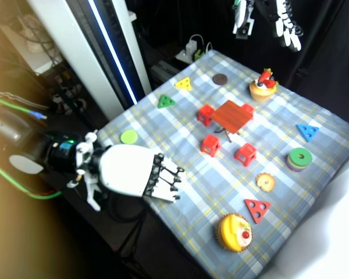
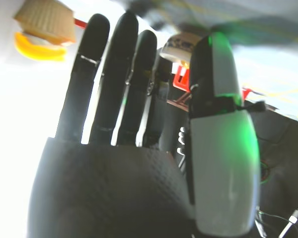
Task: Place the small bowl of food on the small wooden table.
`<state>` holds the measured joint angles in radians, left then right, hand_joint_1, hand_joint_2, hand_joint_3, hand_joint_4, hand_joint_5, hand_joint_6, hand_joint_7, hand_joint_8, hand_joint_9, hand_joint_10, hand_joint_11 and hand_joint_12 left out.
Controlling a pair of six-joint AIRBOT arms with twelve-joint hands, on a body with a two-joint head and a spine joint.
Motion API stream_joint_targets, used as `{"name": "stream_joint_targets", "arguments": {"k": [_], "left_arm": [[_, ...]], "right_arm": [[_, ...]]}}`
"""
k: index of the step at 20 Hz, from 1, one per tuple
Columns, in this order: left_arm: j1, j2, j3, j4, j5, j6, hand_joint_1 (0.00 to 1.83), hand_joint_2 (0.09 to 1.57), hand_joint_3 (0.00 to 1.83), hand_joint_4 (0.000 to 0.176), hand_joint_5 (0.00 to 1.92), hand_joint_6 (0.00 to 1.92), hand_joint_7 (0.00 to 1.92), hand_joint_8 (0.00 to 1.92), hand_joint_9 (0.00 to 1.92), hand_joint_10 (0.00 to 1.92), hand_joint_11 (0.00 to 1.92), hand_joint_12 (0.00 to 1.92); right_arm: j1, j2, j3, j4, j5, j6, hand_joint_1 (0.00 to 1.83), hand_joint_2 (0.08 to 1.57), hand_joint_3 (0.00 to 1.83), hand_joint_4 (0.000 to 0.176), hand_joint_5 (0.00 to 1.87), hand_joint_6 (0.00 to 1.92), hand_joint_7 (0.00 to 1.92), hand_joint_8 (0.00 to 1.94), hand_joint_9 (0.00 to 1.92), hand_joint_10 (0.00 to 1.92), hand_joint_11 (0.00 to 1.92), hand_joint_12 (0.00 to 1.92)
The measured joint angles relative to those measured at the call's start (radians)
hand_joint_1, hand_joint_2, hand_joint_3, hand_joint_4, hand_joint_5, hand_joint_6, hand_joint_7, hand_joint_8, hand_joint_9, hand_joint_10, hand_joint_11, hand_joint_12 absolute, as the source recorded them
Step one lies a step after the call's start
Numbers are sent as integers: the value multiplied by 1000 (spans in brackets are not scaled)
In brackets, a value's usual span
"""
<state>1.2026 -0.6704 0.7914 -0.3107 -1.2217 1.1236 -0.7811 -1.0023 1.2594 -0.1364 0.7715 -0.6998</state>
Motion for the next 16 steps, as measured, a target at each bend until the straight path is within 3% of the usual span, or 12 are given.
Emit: {"name": "stream_joint_targets", "arguments": {"k": [2, 3, 4, 5, 6, 8, 9, 11, 12, 13, 15, 16], "left_arm": [[0, 0, 5, 2, 0, -4, 637, 1187, 4, 102, 431, 3, 298, 2, 156, 1, 0, 306], [0, 0, 6, 0, -1, -4, 588, 1201, 8, 111, 406, 2, 277, 1, 143, 0, 0, 302], [0, 0, 6, -3, -1, -7, 590, 1202, 6, 107, 404, 3, 271, 0, 143, 1, 0, 300], [0, 0, 6, -3, -1, -8, 636, 1188, 0, 96, 415, 3, 282, 2, 158, 3, 0, 357], [0, 0, 6, -3, -1, -8, 636, 1188, 0, 96, 415, 3, 282, 2, 158, 3, 0, 357], [0, 0, 6, -3, -1, -12, 614, 1189, 2, 98, 423, 1, 282, 1, 166, 1, 0, 387], [0, 0, 6, -3, -1, -13, 621, 1189, 1, 101, 414, 0, 274, 0, 159, 1, 0, 364], [0, 0, 6, -3, -1, -14, 643, 1181, 0, 108, 412, 0, 290, 1, 184, 5, 0, 400], [0, 0, 6, -3, -1, -14, 621, 1185, 1, 117, 398, 0, 293, 1, 183, 3, 0, 401], [0, 0, 6, -3, -1, -14, 639, 1180, 0, 105, 411, 5, 302, 4, 193, 6, 0, 398], [0, 0, 6, -3, -1, -14, 641, 1178, 0, 104, 415, 6, 306, 5, 200, 8, 0, 397], [0, 0, 6, -3, -1, -14, 642, 1174, 0, 107, 419, 7, 310, 6, 203, 9, 0, 396]], "right_arm": [[4, 0, 0, -13, -4, 9, 1215, 988, 0, 0, 911, 4, 1004, 0, 1090, 22, 703, 1110], [4, 0, 0, -19, -4, 19, 1211, 979, 0, 0, 935, 13, 1018, 7, 1111, 30, 745, 1144], [4, 0, 0, -23, -4, 22, 1191, 973, 0, 0, 956, 15, 1042, 11, 1140, 44, 773, 1192], [4, 0, 0, -25, -3, 24, 1136, 1070, 5, 0, 1038, 841, 1116, 23, 1135, 81, 657, 1315], [4, 0, 0, -25, -3, 25, 1136, 1070, 5, 0, 1038, 841, 1116, 23, 1135, 81, 657, 1315], [4, 0, 0, -26, 0, 27, 1110, 1105, 2, 0, 976, 985, 1140, 83, 898, 723, 626, 1401], [4, 0, 0, -26, 0, 27, 1152, 1106, 0, 0, 988, 969, 1025, 585, 830, 1148, 660, 1557], [4, 1, -1, -26, 2, 28, 1180, 1079, 0, 0, 1034, 904, 795, 1417, 697, 1699, 615, 1881], [4, 1, -3, -29, 5, 32, 1229, 1137, 4, 0, 913, 961, 892, 1349, 672, 1570, 501, 1765], [4, 1, -7, -34, 9, 35, 1235, 1145, 1, 0, 900, 973, 925, 1307, 681, 1583, 541, 1792], [4, 1, -11, -38, 19, 50, 1229, 1144, 0, 0, 902, 1015, 931, 1258, 679, 1577, 517, 1784], [4, 1, -11, -42, 32, 56, 1220, 1145, 0, 0, 908, 1057, 924, 1223, 686, 1497, 477, 1689]]}}
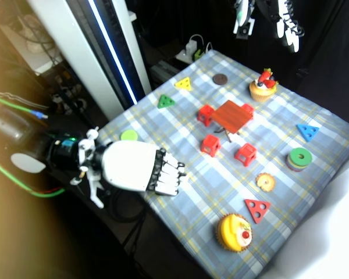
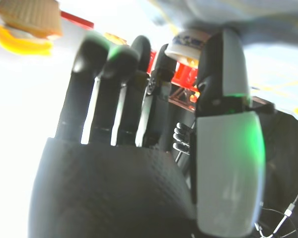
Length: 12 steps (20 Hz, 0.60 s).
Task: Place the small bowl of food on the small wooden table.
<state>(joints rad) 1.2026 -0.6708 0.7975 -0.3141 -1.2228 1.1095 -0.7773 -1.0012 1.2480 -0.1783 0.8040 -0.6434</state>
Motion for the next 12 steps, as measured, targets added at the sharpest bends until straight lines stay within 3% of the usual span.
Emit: {"name": "stream_joint_targets", "arguments": {"k": [1, 2, 3, 4, 5, 7, 8, 9, 10, 11, 12], "left_arm": [[0, 0, 0, 0, 0, 0, 634, 1175, 0, 106, 416, 4, 303, 2, 193, 4, 0, 397], [0, 0, 0, 0, 0, 0, 623, 1180, 0, 101, 423, 6, 306, 3, 188, 1, 0, 398], [0, 0, 0, 0, 0, 0, 567, 1198, 7, 123, 379, 1, 289, 1, 176, 0, 0, 400], [0, 0, 0, 0, 0, 0, 567, 1198, 7, 123, 379, 1, 289, 1, 176, 0, 0, 400], [0, 0, 0, 0, 0, 0, 586, 1190, 1, 124, 383, 5, 308, 8, 192, 7, 0, 398], [0, 0, 0, -1, 0, 0, 625, 1179, 0, 118, 379, 2, 297, 1, 184, 2, 0, 404], [0, 0, 0, -3, -1, 0, 625, 1179, 0, 118, 379, 2, 297, 1, 184, 2, 0, 404], [0, 0, 0, -5, 1, 0, 641, 1175, 0, 107, 393, 6, 305, 4, 185, 2, 0, 402], [0, 0, 0, -3, -1, -1, 652, 1169, 0, 95, 420, 6, 325, 4, 199, 3, 0, 419], [0, 0, 0, 5, -1, -1, 630, 1174, 0, 106, 409, 0, 319, 3, 198, 3, 0, 396], [0, 0, 0, 2, 1, -1, 628, 1172, 0, 109, 408, 0, 321, 4, 199, 3, 0, 396]], "right_arm": [[0, 0, 0, 1, 14, 6, 1228, 1122, 0, 0, 921, 1049, 1009, 1070, 791, 1345, 613, 1540], [0, 0, 0, 3, 24, 13, 1223, 1135, 3, 0, 897, 1059, 972, 1167, 803, 1411, 661, 1624], [3, 0, 0, 1, 35, 19, 1166, 1147, 2, 0, 897, 1120, 851, 1477, 772, 1717, 704, 1878], [7, 0, 0, 0, 38, 19, 1166, 1147, 2, 0, 897, 1120, 851, 1477, 772, 1717, 704, 1878], [12, 0, 0, 0, 48, 20, 1152, 1150, 2, 0, 893, 1148, 826, 1625, 794, 1862, 817, 1912], [47, -6, -1, -6, 70, 20, 1115, 1156, 0, 0, 886, 1161, 639, 1739, 649, 1859, 735, 1921], [80, -18, 2, -22, 69, 20, 1115, 1156, 0, 0, 886, 1161, 639, 1739, 649, 1859, 735, 1921], [126, -38, 12, -54, 74, 25, 1105, 1146, 0, 0, 907, 1132, 644, 1642, 647, 1747, 712, 1854], [154, -57, 18, -70, 89, 39, 1190, 1151, 3, 0, 905, 1035, 854, 1373, 759, 1596, 799, 1735], [176, -76, 27, -92, 110, 48, 1230, 1120, 0, 0, 956, 954, 981, 1173, 845, 1499, 830, 1659], [192, -89, 35, -113, 111, 58, 1142, 1097, 0, 0, 1004, 964, 917, 1371, 885, 1630, 878, 1787]]}}
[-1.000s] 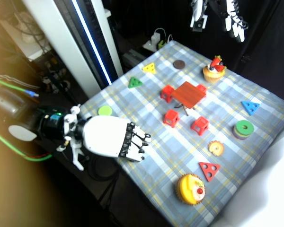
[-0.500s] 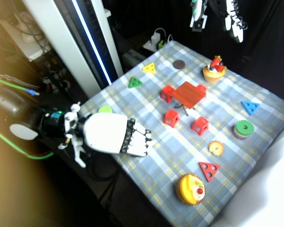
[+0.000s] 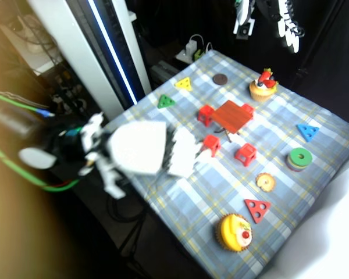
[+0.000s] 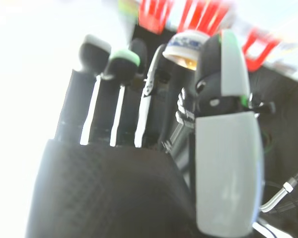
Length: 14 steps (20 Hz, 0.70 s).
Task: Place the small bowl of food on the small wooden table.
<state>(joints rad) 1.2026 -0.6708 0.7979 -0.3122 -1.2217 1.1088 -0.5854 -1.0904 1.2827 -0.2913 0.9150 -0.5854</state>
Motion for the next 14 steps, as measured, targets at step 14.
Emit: {"name": "stream_joint_targets", "arguments": {"k": [14], "left_arm": [[-3, -1, 10, -7, 19, 0, 592, 1182, 1, 115, 410, 1, 321, 2, 199, 0, 0, 317]], "right_arm": [[156, -87, 52, -106, -51, 10, 1236, 1085, 1, 20, 968, 1042, 1092, 874, 913, 1242, 778, 1547]]}}
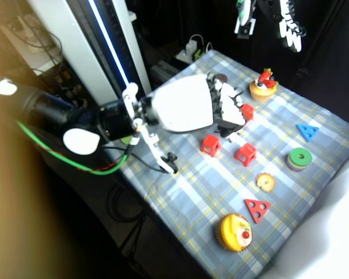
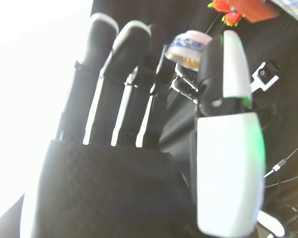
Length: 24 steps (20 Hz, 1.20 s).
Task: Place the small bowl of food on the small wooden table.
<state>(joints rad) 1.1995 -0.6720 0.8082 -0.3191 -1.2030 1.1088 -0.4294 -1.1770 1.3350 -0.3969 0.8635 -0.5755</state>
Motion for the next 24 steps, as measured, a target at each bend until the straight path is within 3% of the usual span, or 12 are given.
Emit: {"name": "stream_joint_targets", "arguments": {"k": [2, 3, 4, 6, 8, 10, 13, 15, 16, 18, 21, 24], "left_arm": [[-2, -5, 3, 1, 0, -1, 569, 1185, 1, 125, 404, 0, 328, 2, 204, 2, 0, 329], [-2, -5, 3, 4, 3, 0, 563, 1183, 0, 129, 401, 0, 330, 1, 209, 2, 0, 358], [-2, -5, 3, 6, 6, -1, 563, 1183, 0, 129, 401, 0, 330, 1, 209, 2, 0, 358], [-2, -5, 3, 4, 6, 0, 578, 1183, 0, 124, 402, 2, 330, 1, 213, 2, 0, 391], [-2, -5, 4, 5, 6, 0, 578, 1184, 0, 104, 416, 6, 327, 0, 211, 0, 0, 394], [-10, -5, 4, 5, 11, 0, 591, 1185, 0, 111, 403, 2, 312, 2, 206, 3, 0, 356], [-11, -6, 6, 6, 7, 0, 592, 1184, 0, 134, 386, 0, 321, 3, 217, 4, 0, 349], [-11, -6, 6, 6, 9, -1, 624, 1174, 0, 124, 406, 7, 328, 4, 222, 5, 0, 346], [-11, -6, 6, 5, 10, -1, 642, 1170, 0, 103, 424, 9, 347, 8, 232, 7, 0, 349], [-13, -6, 6, 5, 11, -1, 621, 1175, 0, 106, 424, 4, 340, 3, 224, 2, 0, 294], [-13, -6, 6, 6, 11, -4, 596, 1176, 1, 101, 415, 0, 316, 0, 208, 1, 0, 259], [-13, -6, 6, 6, 12, -4, 629, 1161, 0, 95, 433, 2, 328, 1, 221, 1, 0, 253]], "right_arm": [[12, -6, 9, -4, -10, 0, 1229, 1097, 4, 29, 999, 962, 1005, 1046, 851, 1375, 740, 1684], [16, -14, 14, -5, -11, 0, 1231, 1103, 3, 0, 978, 957, 1006, 1096, 877, 1491, 798, 1763], [20, -20, 14, -5, -14, 0, 1231, 1103, 3, 0, 978, 957, 1006, 1096, 877, 1491, 798, 1763], [31, -36, 16, -35, -35, 0, 1224, 1114, 2, 0, 935, 1019, 1011, 1081, 847, 1436, 731, 1719], [47, -48, 17, -70, -55, 2, 1224, 1111, 0, 17, 932, 1064, 1026, 1014, 854, 1354, 725, 1679], [51, -49, 17, -84, -75, 1, 1226, 1107, 0, 20, 944, 1047, 1032, 1003, 870, 1348, 763, 1665], [51, -49, 18, -103, -103, 1, 1233, 1102, 0, 1, 935, 1046, 1062, 959, 901, 1296, 763, 1610], [51, -49, 19, -106, -114, 1, 1236, 1099, 0, 0, 935, 1047, 1079, 932, 916, 1298, 763, 1620], [51, -49, 19, -111, -121, 2, 1236, 1095, 0, 0, 949, 1023, 1081, 928, 924, 1284, 766, 1628], [51, -49, 19, -127, -130, 6, 1235, 1092, 0, 15, 974, 991, 1066, 944, 882, 1277, 712, 1632], [51, -49, 19, -139, -145, 14, 1238, 1087, 0, 6, 992, 942, 1068, 959, 910, 1288, 777, 1647], [51, -49, 19, -147, -154, 16, 1227, 1102, 1, 18, 982, 956, 1017, 1024, 839, 1237, 688, 1622]]}}
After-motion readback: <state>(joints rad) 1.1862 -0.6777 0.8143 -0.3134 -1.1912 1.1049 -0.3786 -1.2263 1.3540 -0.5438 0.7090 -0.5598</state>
